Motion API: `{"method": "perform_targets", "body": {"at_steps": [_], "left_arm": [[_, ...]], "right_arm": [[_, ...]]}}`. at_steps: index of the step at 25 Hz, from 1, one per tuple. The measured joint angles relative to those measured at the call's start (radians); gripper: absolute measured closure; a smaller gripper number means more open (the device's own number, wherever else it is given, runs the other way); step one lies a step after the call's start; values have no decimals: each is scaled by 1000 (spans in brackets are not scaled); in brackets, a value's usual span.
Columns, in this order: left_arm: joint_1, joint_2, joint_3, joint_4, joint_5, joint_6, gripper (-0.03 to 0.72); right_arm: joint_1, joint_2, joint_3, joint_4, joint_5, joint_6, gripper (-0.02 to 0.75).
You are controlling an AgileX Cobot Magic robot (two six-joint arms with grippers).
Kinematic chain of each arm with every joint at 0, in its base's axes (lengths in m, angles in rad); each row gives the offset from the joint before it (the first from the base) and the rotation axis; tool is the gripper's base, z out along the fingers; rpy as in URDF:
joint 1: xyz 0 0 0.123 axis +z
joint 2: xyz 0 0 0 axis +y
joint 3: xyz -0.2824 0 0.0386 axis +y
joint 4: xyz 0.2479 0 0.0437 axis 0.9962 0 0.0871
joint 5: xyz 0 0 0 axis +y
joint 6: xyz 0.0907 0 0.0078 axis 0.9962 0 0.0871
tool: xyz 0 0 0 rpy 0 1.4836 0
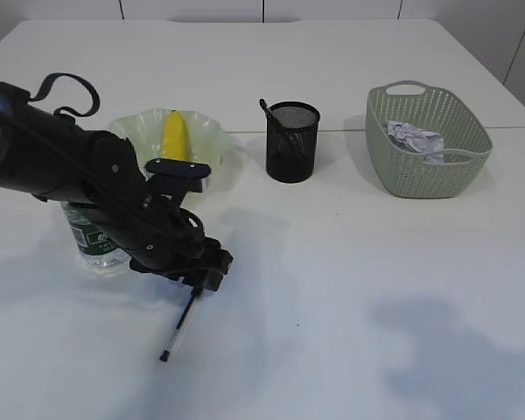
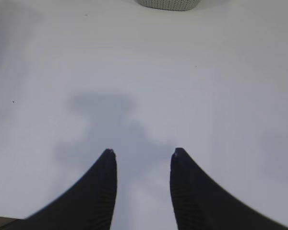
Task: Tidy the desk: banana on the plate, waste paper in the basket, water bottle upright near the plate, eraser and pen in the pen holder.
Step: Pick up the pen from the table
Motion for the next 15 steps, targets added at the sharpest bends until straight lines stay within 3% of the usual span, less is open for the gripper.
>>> {"method": "perform_targets", "body": {"at_steps": [15], "left_arm": [[-42, 34, -12, -18, -26, 2, 350]], "right_arm": [[0, 0, 0, 0, 11, -2, 456]]}}
